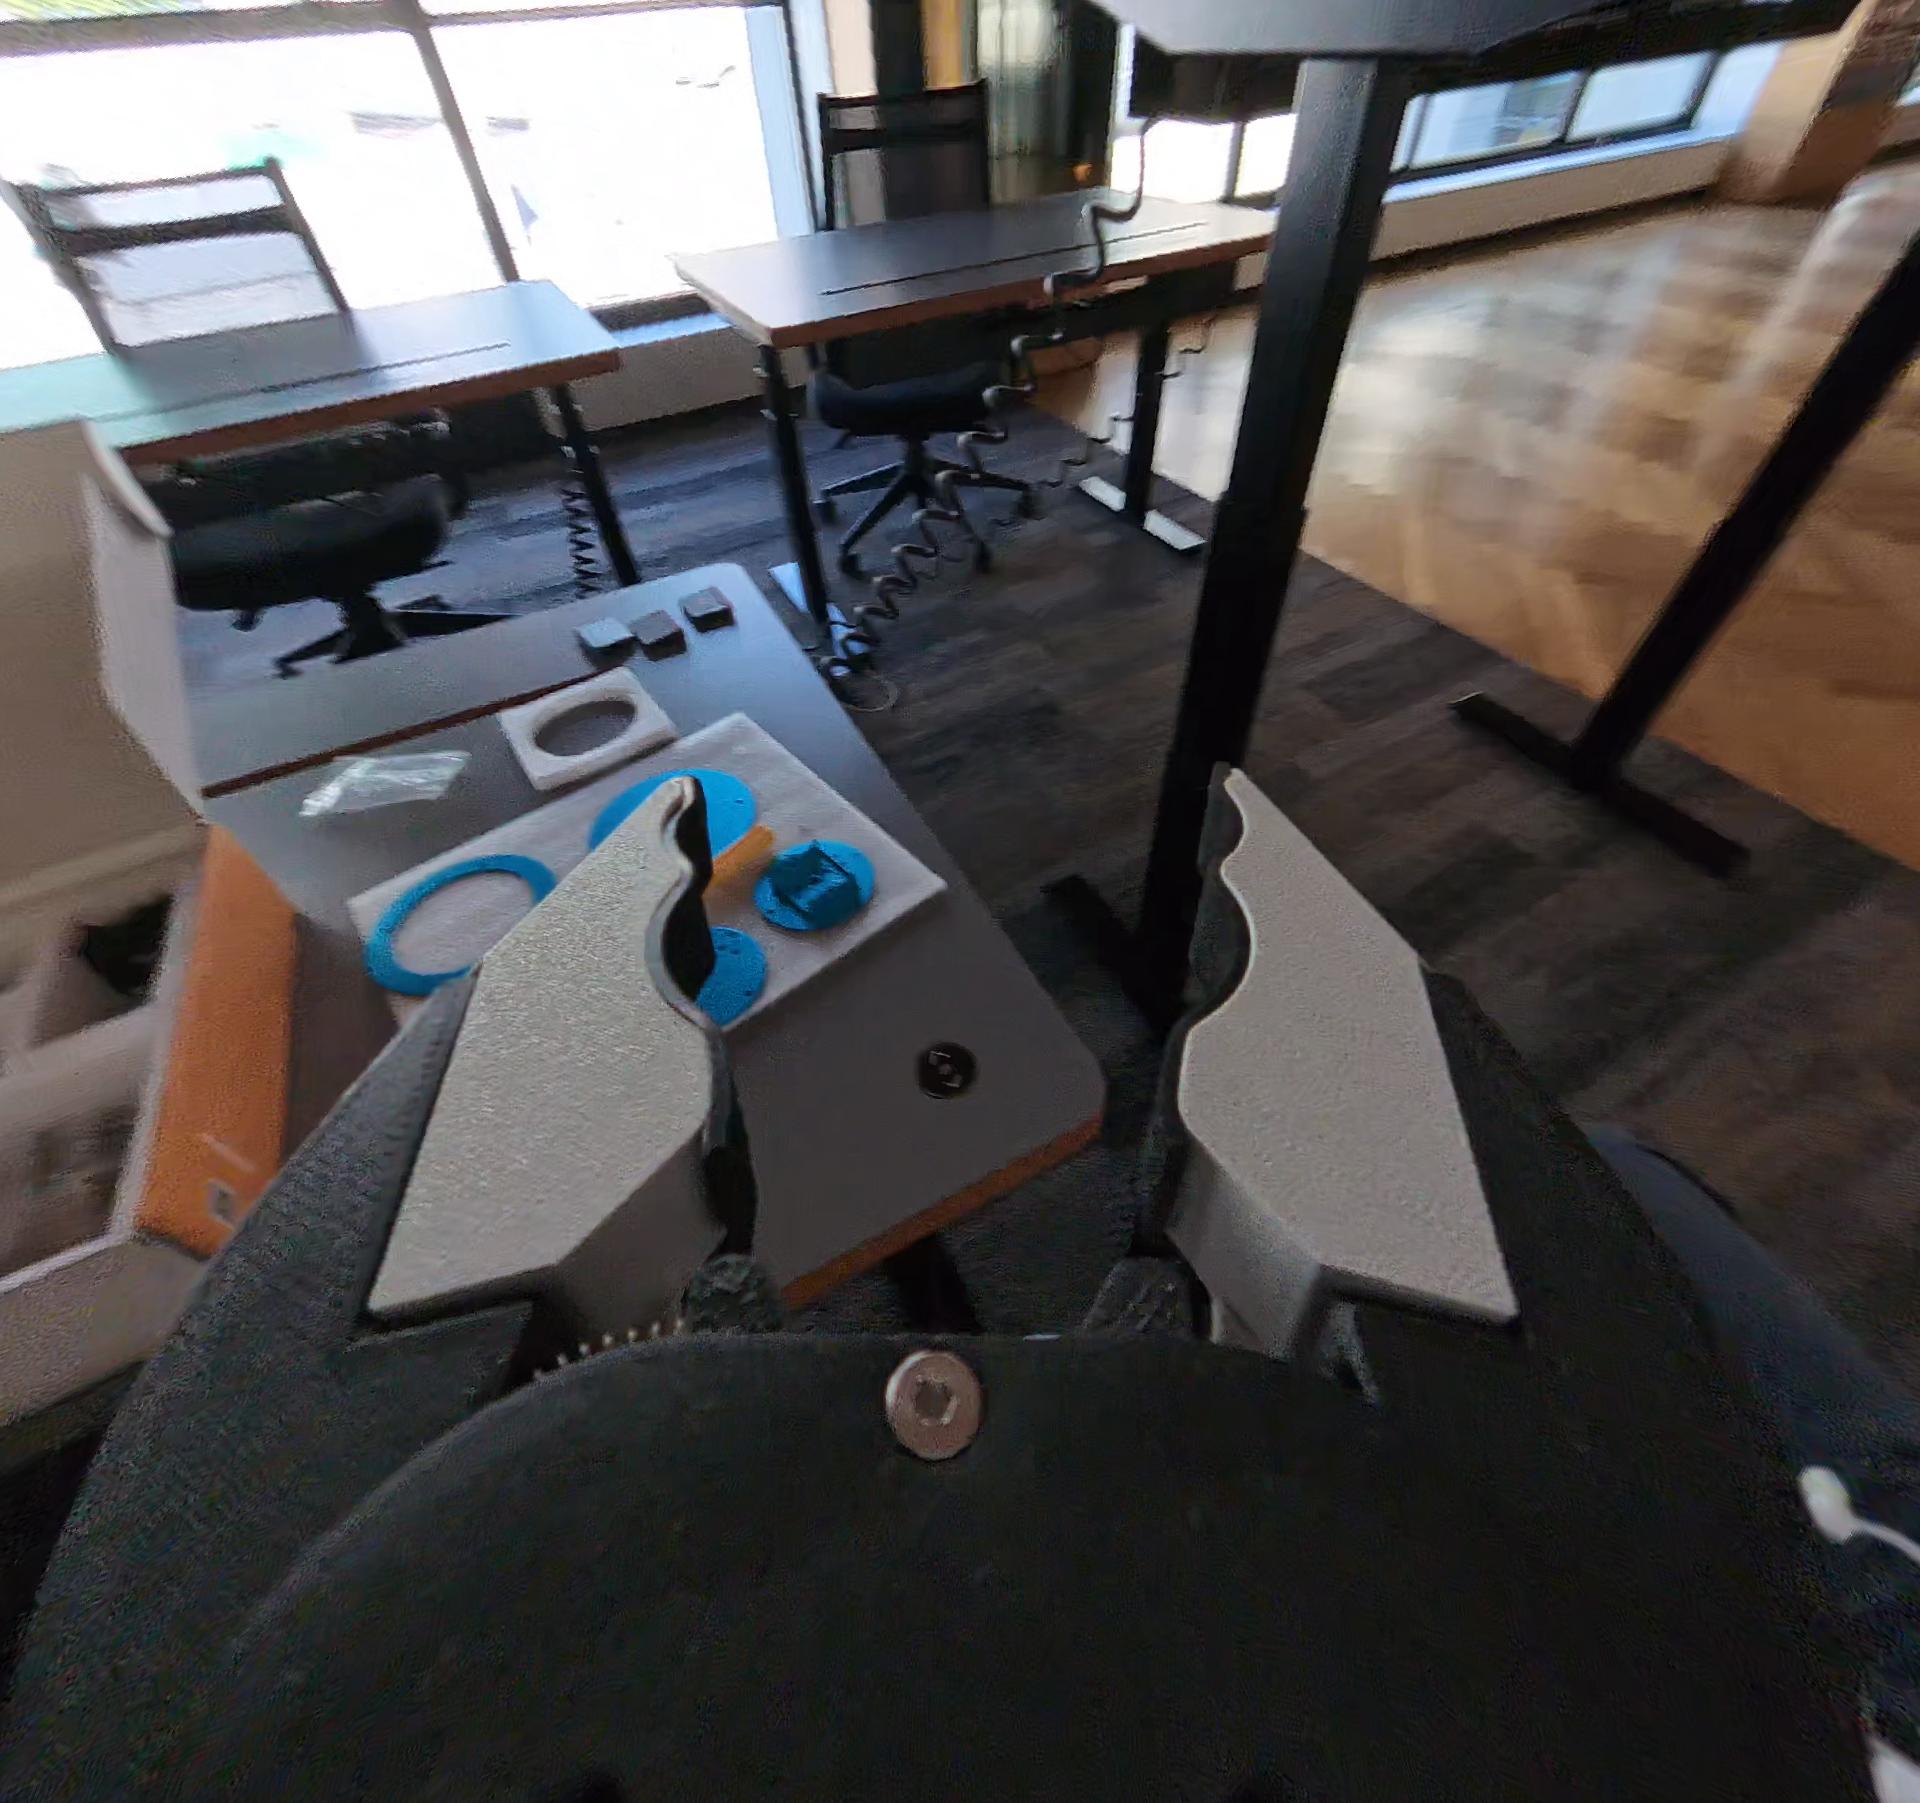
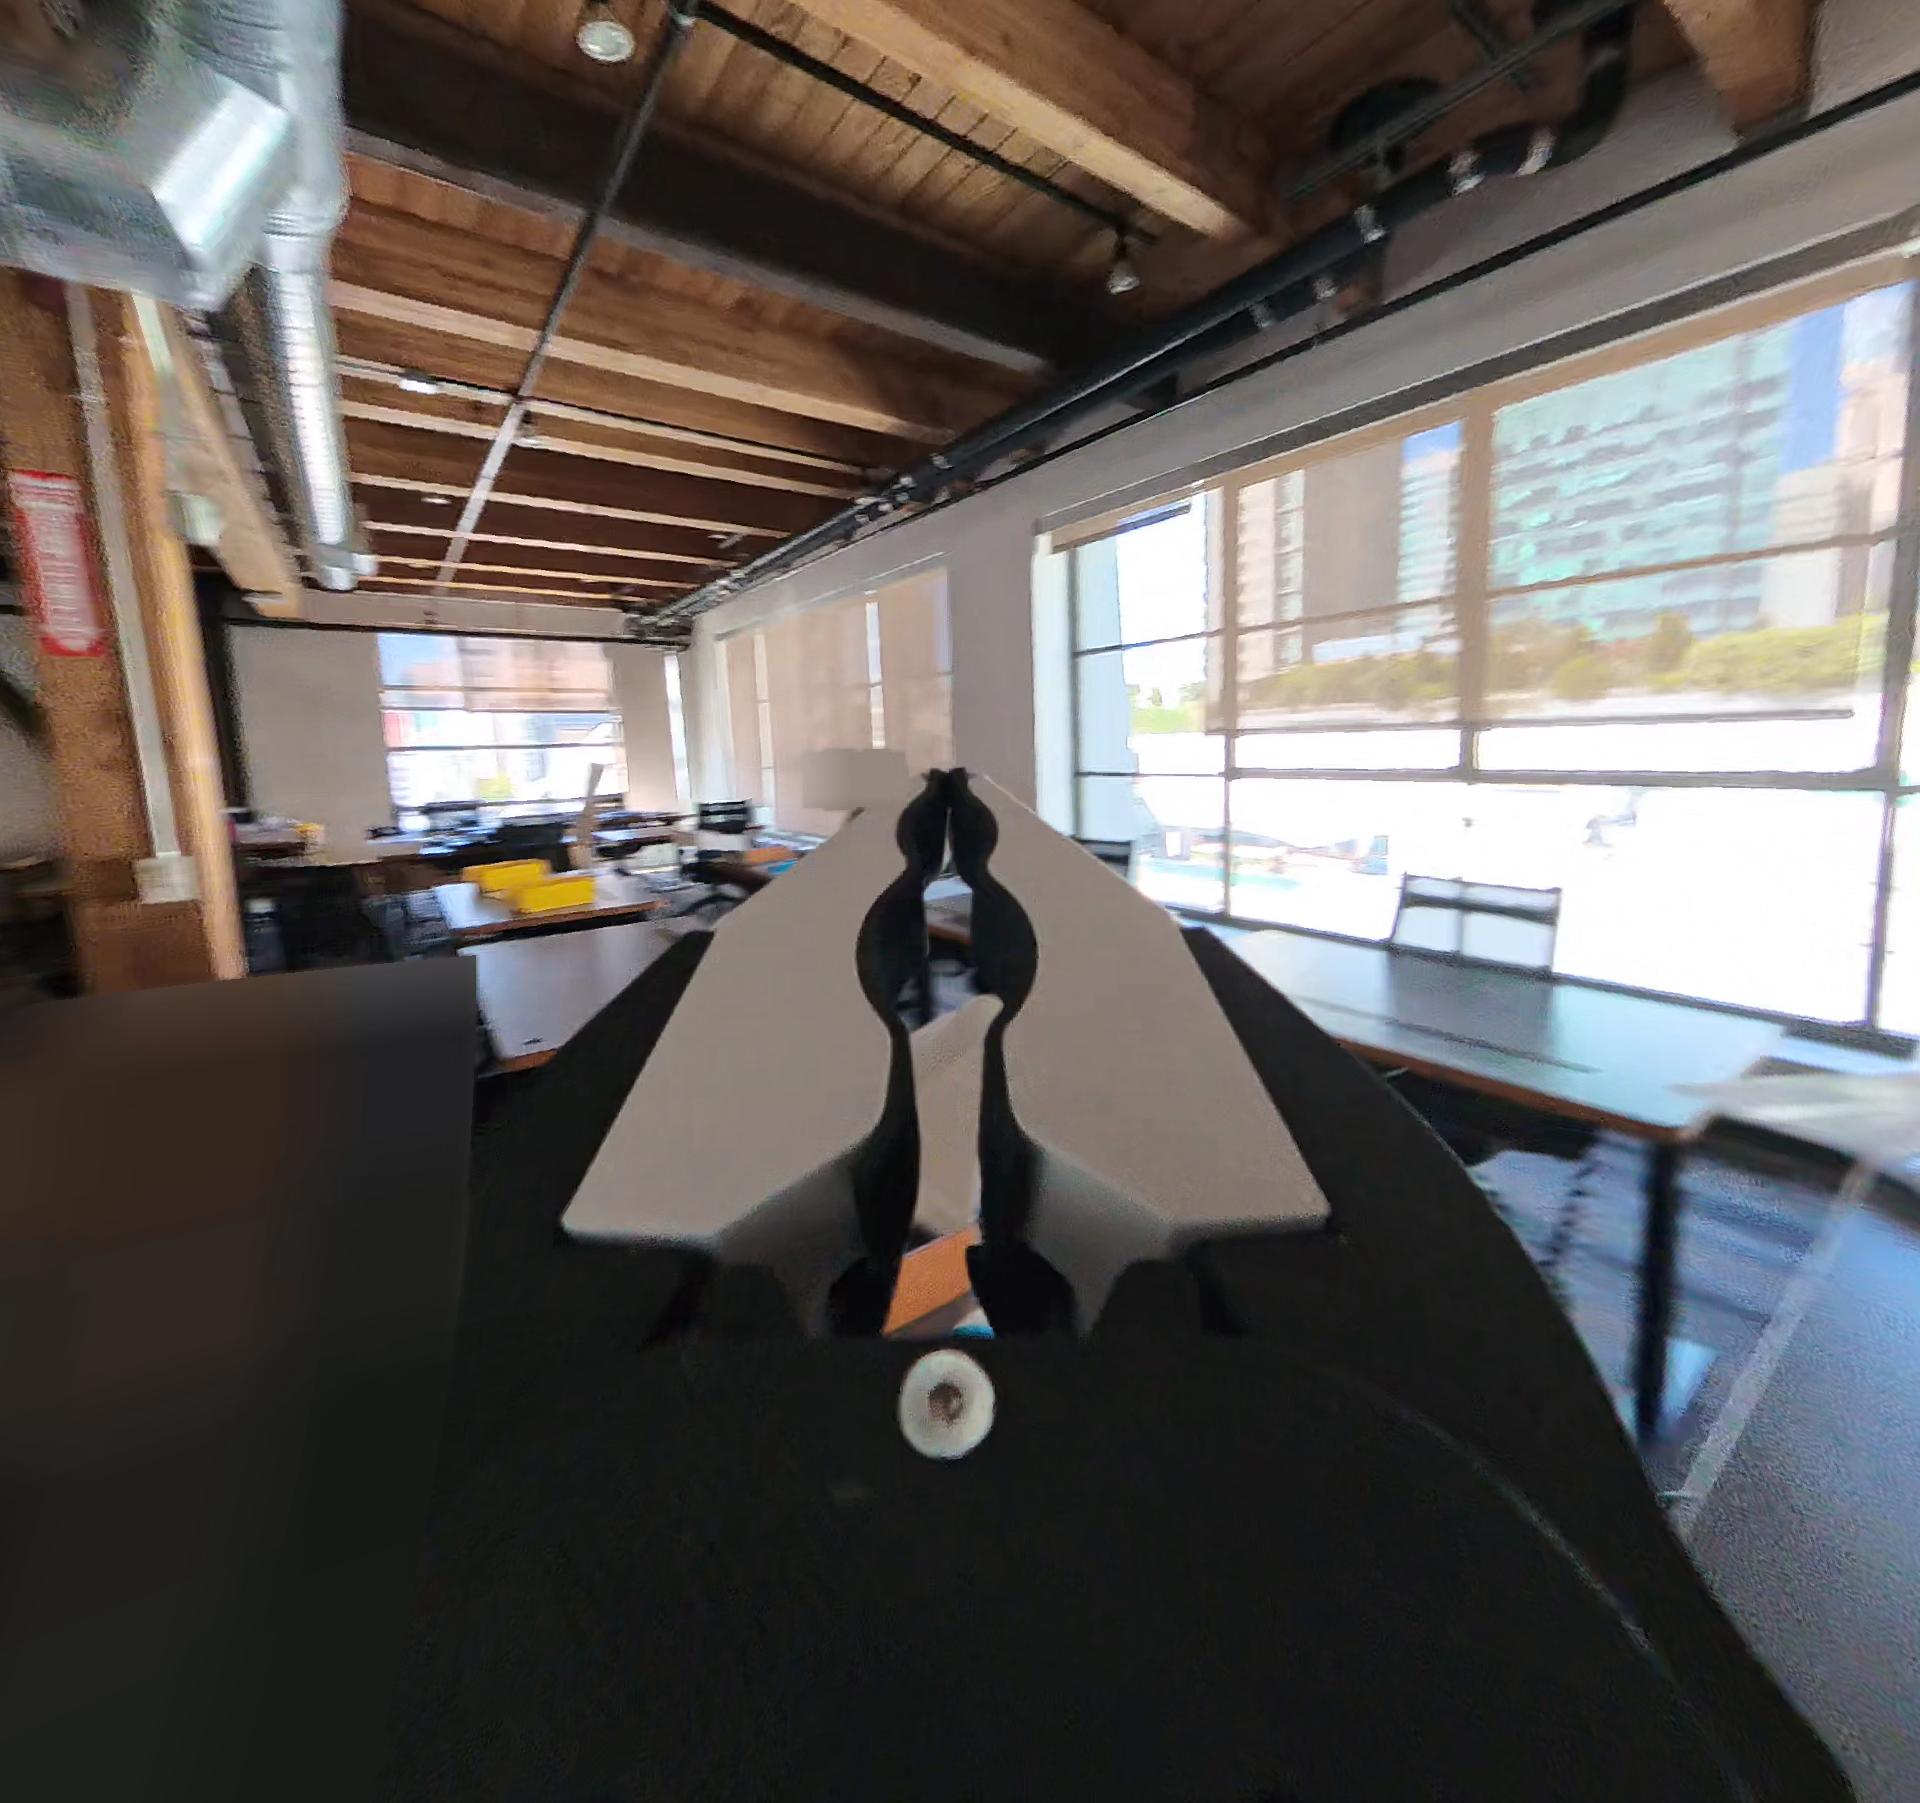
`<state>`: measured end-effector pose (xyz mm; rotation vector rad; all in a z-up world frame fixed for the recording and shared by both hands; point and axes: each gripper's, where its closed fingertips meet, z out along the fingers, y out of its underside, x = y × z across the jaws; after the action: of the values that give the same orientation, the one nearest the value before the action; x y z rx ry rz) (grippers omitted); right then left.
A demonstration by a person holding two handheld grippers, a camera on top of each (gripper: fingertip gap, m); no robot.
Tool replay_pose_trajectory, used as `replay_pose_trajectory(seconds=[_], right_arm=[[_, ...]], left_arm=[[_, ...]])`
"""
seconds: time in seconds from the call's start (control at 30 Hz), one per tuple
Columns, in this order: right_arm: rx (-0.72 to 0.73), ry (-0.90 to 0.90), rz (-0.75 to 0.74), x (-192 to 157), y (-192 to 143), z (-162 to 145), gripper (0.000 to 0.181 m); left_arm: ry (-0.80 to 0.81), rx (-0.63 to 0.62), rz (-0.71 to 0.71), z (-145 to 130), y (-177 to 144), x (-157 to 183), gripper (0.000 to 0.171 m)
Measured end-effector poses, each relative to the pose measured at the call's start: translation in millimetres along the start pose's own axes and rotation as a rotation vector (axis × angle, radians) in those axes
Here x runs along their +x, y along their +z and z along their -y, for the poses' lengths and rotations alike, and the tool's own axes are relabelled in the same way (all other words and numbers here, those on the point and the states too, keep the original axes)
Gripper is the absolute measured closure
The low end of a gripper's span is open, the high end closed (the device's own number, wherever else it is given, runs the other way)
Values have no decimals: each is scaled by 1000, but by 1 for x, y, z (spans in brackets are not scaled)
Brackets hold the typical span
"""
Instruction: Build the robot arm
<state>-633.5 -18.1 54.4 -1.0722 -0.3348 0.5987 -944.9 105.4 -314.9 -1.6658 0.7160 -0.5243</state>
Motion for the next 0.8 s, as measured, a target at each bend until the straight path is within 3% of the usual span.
replay_pose_trajectory(seconds=[0.07,0.17,0.23,0.33,0.47,0.53,0.63,0.8], right_arm=[[-56,87,115,-63,-21,-41,181],[-170,133,178,-120,-43,-117,181],[-260,73,140,-137,-53,-177,181],[-398,-5,116,-157,-74,-272,181],[-584,-85,-22,-149,-117,-398,181],[-653,-49,-15,-147,-131,-453,181],[-672,63,-7,-141,-139,-506,181],[-692,54,-49,-106,-121,-563,175]], left_arm=[[-115,17,-27,-18,-29,-7,82],[-205,-56,-44,-60,-76,-14,83],[-203,-111,-29,-90,-101,-13,82],[-220,-80,18,-119,-124,-5,82],[-261,-153,-3,-166,-144,21,79],[-221,-161,70,-180,-155,20,80],[-214,-152,147,-192,-171,21,82],[-208,-214,239,-211,-183,8,85]])
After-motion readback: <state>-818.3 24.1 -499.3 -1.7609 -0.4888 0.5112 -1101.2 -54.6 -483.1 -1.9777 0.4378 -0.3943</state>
